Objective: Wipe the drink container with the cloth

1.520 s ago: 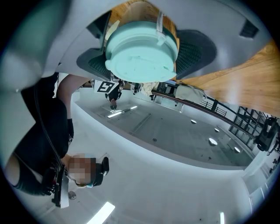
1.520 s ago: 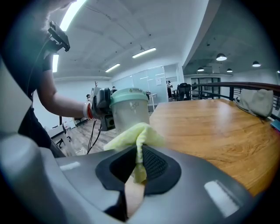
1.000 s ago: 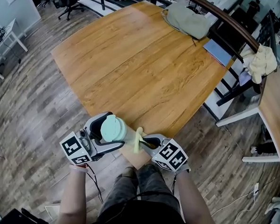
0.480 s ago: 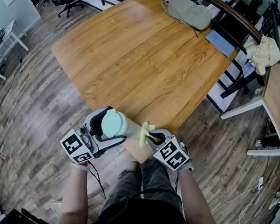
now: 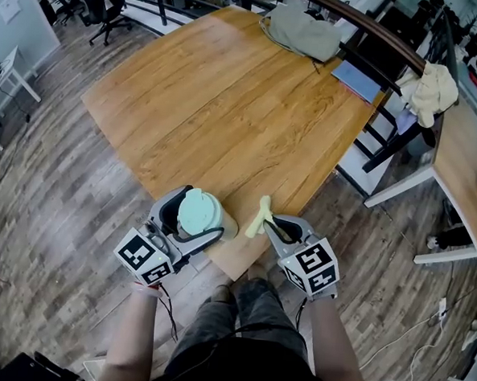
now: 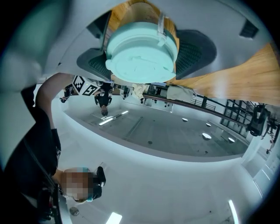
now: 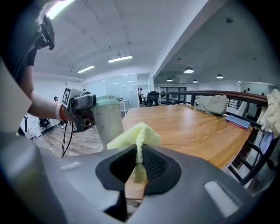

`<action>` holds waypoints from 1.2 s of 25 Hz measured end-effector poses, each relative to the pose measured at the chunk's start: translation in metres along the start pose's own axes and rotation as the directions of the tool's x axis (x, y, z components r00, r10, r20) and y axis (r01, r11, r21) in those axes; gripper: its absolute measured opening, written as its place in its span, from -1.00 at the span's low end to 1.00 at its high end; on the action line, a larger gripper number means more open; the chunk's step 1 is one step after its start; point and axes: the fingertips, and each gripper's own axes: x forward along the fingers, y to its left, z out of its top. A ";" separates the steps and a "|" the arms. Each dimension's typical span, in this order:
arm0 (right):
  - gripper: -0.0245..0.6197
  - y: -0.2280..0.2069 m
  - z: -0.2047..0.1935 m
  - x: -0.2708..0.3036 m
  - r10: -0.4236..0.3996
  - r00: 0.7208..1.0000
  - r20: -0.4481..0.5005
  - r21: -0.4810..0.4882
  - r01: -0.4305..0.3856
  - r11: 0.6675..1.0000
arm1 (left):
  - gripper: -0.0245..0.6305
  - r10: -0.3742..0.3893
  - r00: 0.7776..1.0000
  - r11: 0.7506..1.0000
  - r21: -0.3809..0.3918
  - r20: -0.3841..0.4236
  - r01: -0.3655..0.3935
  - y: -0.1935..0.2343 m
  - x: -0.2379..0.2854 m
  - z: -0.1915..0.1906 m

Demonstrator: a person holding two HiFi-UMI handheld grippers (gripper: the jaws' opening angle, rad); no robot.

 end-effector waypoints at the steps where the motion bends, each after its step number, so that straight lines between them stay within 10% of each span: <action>1: -0.80 -0.001 0.004 -0.003 -0.010 1.000 0.020 0.009 0.010 1.000 | 0.49 0.020 1.000 1.000 0.009 -0.002 -0.020 -0.002 0.004 0.000; 10: -0.80 0.004 0.021 -0.021 -0.034 0.995 0.096 0.049 0.029 0.998 | 0.49 0.068 0.996 0.985 0.164 -0.054 -0.059 -0.032 0.035 -0.007; 30: -0.80 -0.004 0.058 -0.041 -0.084 0.974 0.212 0.074 0.070 0.995 | 0.49 0.036 0.998 0.989 0.139 0.045 -0.042 -0.040 0.016 0.026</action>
